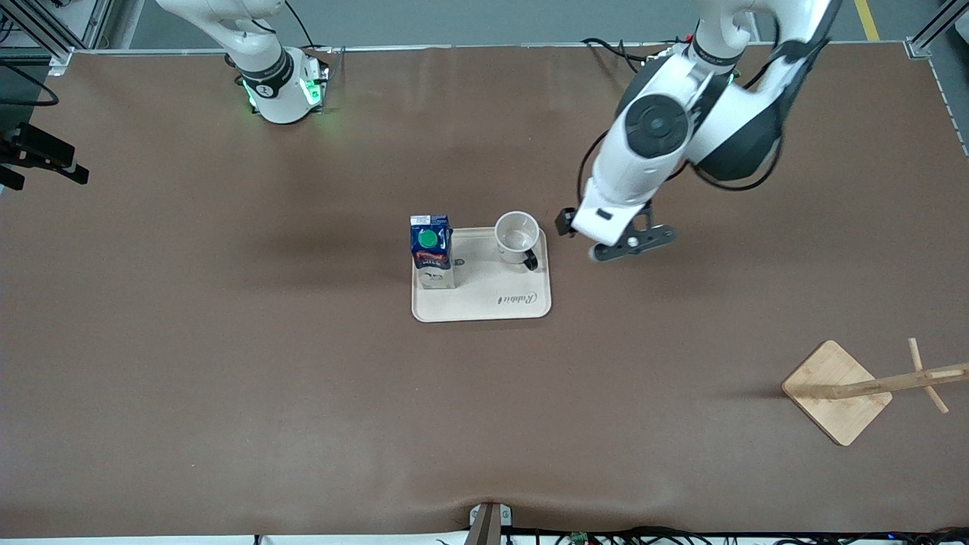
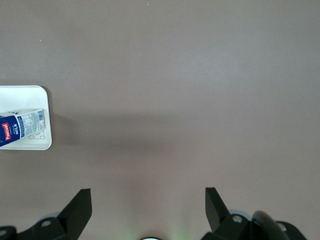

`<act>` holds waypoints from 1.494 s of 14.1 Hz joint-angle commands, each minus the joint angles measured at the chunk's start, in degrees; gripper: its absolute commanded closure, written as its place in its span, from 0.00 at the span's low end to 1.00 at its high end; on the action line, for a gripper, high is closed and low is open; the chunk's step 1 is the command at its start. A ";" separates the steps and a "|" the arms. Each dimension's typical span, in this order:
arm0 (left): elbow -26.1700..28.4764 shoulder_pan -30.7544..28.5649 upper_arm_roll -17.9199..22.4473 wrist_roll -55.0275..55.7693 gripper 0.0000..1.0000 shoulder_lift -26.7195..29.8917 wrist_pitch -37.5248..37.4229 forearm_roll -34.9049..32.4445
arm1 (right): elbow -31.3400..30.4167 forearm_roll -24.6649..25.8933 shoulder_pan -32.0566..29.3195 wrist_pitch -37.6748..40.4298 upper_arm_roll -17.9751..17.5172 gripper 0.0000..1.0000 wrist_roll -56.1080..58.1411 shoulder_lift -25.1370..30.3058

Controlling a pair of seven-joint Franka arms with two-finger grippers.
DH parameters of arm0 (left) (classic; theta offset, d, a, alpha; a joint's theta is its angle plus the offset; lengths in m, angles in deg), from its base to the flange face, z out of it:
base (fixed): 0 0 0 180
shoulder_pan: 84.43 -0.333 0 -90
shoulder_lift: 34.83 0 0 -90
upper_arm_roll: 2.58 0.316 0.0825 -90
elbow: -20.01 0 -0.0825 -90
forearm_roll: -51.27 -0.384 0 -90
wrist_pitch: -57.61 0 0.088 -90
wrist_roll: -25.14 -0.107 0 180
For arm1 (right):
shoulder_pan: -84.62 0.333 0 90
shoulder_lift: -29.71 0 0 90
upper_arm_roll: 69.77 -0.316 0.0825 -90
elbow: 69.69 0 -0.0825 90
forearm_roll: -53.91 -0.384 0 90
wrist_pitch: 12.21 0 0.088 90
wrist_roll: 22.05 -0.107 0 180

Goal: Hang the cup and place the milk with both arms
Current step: 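Lower the left gripper and grasp the white mug by its rim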

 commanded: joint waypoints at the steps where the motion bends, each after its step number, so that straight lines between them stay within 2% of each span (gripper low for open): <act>1: -0.30 4.46 0.08 10.21 0.00 -5.70 4.43 -4.78 | 0.21 -1.43 -1.34 0.40 -0.71 0.00 0.35 -0.13; 2: -0.21 5.61 -0.01 13.74 0.03 -7.11 4.70 -6.02 | 0.21 -1.43 -1.35 0.40 -0.71 0.00 0.35 -0.13; 5: 0.06 8.60 0.07 17.46 0.19 -10.28 4.97 -6.30 | 0.21 -1.43 -1.26 0.40 -0.71 0.00 0.26 -0.48; 6: 0.14 8.95 0.07 18.43 0.21 -11.25 5.67 -6.30 | 0.30 -1.34 -1.26 0.40 -0.71 0.00 0.26 -0.48; 10: 4.80 10.10 0.07 21.60 0.41 -12.22 11.20 -6.30 | 0.30 -1.43 -1.34 0.40 -0.79 0.00 0.26 -0.57; 12: 4.72 10.10 0.07 22.91 0.43 -13.62 11.30 -6.30 | 0.30 -1.43 -1.26 0.40 -0.71 0.00 0.35 -0.57; 13: 4.63 10.19 0.07 23.01 0.52 -14.06 11.38 -6.30 | 0.47 -1.43 -1.34 0.32 -0.79 0.00 0.35 -0.83; 14: 4.37 10.10 0.16 23.01 0.76 -14.33 11.39 -6.30 | 0.82 -1.43 -1.35 0.40 -0.80 0.00 0.18 -1.62; 15: 4.10 9.84 0.25 23.01 0.92 -14.42 11.39 -6.30 | 1.09 -1.43 -1.35 0.40 -0.80 0.00 0.18 -1.80; 16: 3.40 9.57 0.34 23.01 1.00 -14.33 11.39 -6.30 | 1.35 -1.43 -1.35 0.40 -0.80 0.00 0.18 -1.89; 21: -0.73 8.26 0.69 23.53 1.00 -13.63 9.81 -7.87 | 1.09 -1.34 -2.04 1.19 -0.71 0.00 0.35 -2.50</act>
